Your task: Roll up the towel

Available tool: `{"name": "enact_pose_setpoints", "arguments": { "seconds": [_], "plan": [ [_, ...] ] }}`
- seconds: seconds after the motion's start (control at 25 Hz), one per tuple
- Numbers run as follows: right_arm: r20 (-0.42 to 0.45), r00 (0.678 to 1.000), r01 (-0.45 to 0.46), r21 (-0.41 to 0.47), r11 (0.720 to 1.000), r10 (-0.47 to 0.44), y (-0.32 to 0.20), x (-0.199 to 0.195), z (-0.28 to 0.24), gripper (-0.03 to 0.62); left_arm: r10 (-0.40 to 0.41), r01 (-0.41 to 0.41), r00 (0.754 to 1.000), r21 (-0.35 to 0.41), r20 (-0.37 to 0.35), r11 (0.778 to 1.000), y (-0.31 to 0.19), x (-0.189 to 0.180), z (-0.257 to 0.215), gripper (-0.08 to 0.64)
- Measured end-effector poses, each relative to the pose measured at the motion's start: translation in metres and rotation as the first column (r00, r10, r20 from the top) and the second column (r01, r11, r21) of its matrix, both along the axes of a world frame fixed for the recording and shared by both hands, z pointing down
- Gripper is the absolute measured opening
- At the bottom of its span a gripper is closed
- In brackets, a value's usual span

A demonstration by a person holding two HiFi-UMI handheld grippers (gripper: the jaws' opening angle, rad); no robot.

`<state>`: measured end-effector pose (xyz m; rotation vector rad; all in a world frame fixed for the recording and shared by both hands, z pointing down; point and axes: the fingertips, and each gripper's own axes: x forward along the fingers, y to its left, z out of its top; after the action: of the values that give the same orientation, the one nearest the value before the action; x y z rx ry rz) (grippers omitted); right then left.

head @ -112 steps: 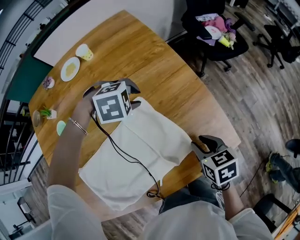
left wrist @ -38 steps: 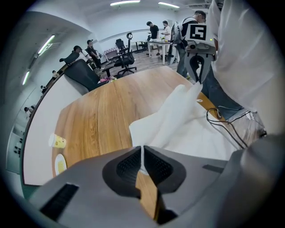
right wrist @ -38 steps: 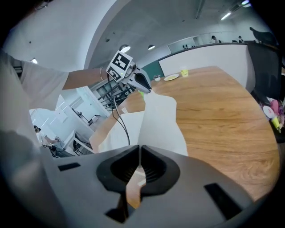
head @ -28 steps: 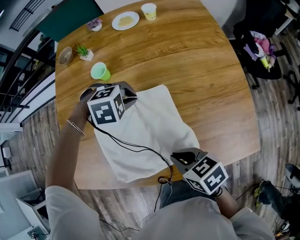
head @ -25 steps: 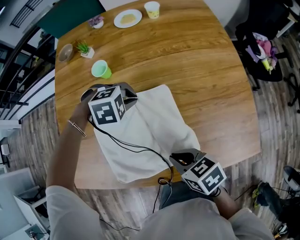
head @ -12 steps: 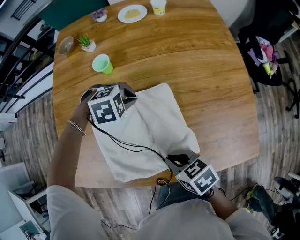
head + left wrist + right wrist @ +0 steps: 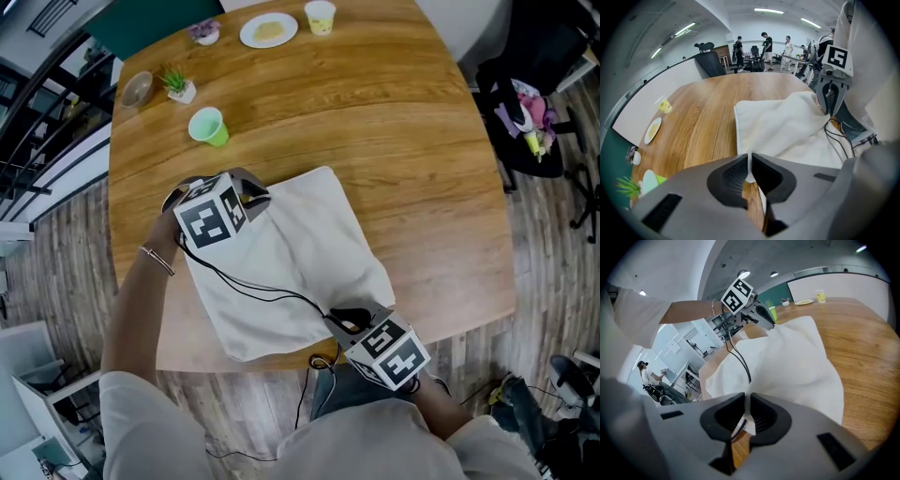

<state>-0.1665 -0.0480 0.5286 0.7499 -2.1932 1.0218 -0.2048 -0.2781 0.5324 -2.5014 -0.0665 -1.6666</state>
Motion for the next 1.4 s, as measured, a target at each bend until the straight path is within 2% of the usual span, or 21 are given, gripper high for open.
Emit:
{"name": "enact_pose_setpoints", "arguments": {
  "seconds": [0.2, 0.44, 0.64, 0.8, 0.92, 1.04, 1.16, 1.2, 1.28, 1.4],
  "plan": [
    [0.017, 1.0, -0.01, 0.017, 1.0, 0.009, -0.001, 0.007, -0.011, 0.084, -0.091, 0.09, 0.993, -0.02, -0.074, 0.996, 0.003, -0.003, -0.013, 0.063],
    [0.005, 1.0, -0.03, 0.073, 0.997, 0.03, -0.008, 0.029, -0.033, 0.106, -0.185, 0.186, 0.967, -0.013, -0.177, 0.983, 0.013, -0.015, -0.043, 0.1],
    [-0.038, 0.998, -0.05, 0.145, 0.988, 0.056, -0.021, 0.061, -0.059, 0.113, -0.277, 0.284, 0.92, -0.015, -0.279, 0.959, 0.034, -0.028, -0.085, 0.117],
    [-0.103, 0.994, -0.014, 0.222, 0.975, 0.038, -0.041, 0.09, -0.089, 0.118, -0.373, 0.388, 0.858, -0.031, -0.353, 0.921, 0.066, -0.031, -0.123, 0.112],
    [-0.166, 0.986, 0.048, 0.278, 0.959, -0.001, -0.06, 0.112, -0.109, 0.118, -0.463, 0.486, 0.801, -0.041, -0.38, 0.873, 0.103, -0.022, -0.144, 0.097],
    [-0.23, 0.972, 0.119, 0.313, 0.942, -0.047, -0.079, 0.134, -0.124, 0.118, -0.546, 0.563, 0.748, -0.074, -0.377, 0.823, 0.149, -0.002, -0.149, 0.111],
    [-0.281, 0.954, 0.203, 0.339, 0.919, -0.107, -0.1, 0.146, -0.137, 0.118, -0.643, 0.621, 0.676, -0.193, -0.359, 0.76, 0.194, 0.028, -0.155, 0.118],
    [-0.297, 0.945, 0.238, 0.343, 0.909, -0.135, -0.107, 0.148, -0.139, 0.118, -0.676, 0.632, 0.647, -0.247, -0.352, 0.734, 0.207, 0.04, -0.158, 0.117],
    [-0.322, 0.926, 0.307, 0.344, 0.887, -0.196, -0.119, 0.152, -0.139, 0.118, -0.744, 0.66, 0.578, -0.345, -0.335, 0.668, 0.228, 0.061, -0.163, 0.118],
    [-0.34, 0.901, 0.385, 0.336, 0.859, -0.271, -0.137, 0.153, -0.129, 0.12, -0.825, 0.732, 0.47, -0.383, -0.315, 0.563, 0.244, 0.085, -0.155, 0.129]
  ]
}}
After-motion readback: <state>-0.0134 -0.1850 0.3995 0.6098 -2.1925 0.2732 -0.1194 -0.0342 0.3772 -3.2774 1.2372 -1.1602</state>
